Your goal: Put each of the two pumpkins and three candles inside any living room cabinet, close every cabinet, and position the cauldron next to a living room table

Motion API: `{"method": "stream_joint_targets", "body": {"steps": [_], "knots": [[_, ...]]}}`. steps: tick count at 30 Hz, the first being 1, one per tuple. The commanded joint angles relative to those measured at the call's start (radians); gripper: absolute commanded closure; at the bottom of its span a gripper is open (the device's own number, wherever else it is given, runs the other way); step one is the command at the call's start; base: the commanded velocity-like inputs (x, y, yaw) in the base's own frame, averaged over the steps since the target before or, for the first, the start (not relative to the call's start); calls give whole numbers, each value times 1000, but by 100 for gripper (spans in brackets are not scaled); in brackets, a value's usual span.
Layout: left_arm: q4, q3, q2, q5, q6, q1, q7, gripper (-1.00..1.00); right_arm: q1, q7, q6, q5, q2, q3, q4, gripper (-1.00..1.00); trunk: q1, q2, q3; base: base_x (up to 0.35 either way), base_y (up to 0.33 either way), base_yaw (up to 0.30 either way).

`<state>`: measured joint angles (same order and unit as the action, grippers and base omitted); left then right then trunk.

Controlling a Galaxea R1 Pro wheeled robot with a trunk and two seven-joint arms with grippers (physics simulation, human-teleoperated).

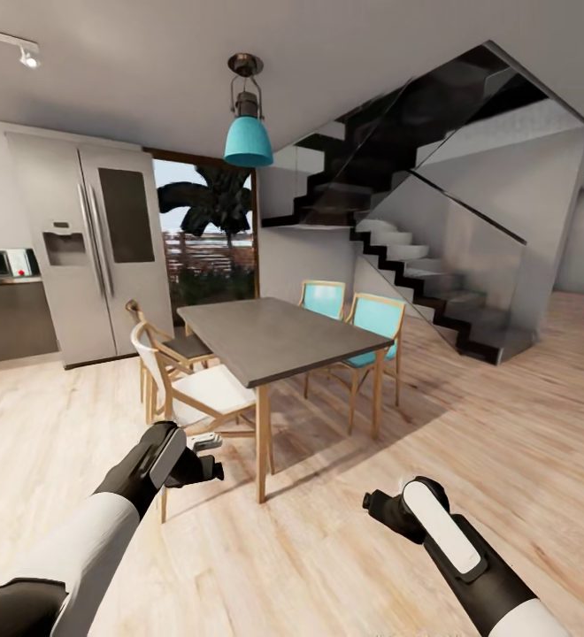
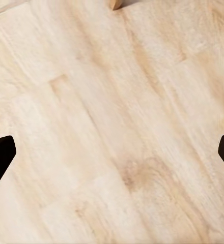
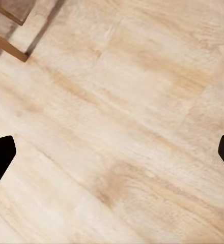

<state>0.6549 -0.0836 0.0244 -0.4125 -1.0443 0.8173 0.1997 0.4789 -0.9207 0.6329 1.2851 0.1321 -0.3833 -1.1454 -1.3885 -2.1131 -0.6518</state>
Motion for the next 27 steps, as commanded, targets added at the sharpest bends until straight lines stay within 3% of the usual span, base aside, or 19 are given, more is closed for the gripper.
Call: {"method": "stream_joint_targets", "body": {"steps": [1,27], "knots": [[2,-6,2,-11,-3,0,9,-100,1,-7,2,6,1,-3,-1,-100,0,-1,0,2,1,-269],[2,-6,2,-11,-3,0,9,-100,1,-7,2,5,1,-3,-1,-100,0,-1,21,22,1,-272]]}}
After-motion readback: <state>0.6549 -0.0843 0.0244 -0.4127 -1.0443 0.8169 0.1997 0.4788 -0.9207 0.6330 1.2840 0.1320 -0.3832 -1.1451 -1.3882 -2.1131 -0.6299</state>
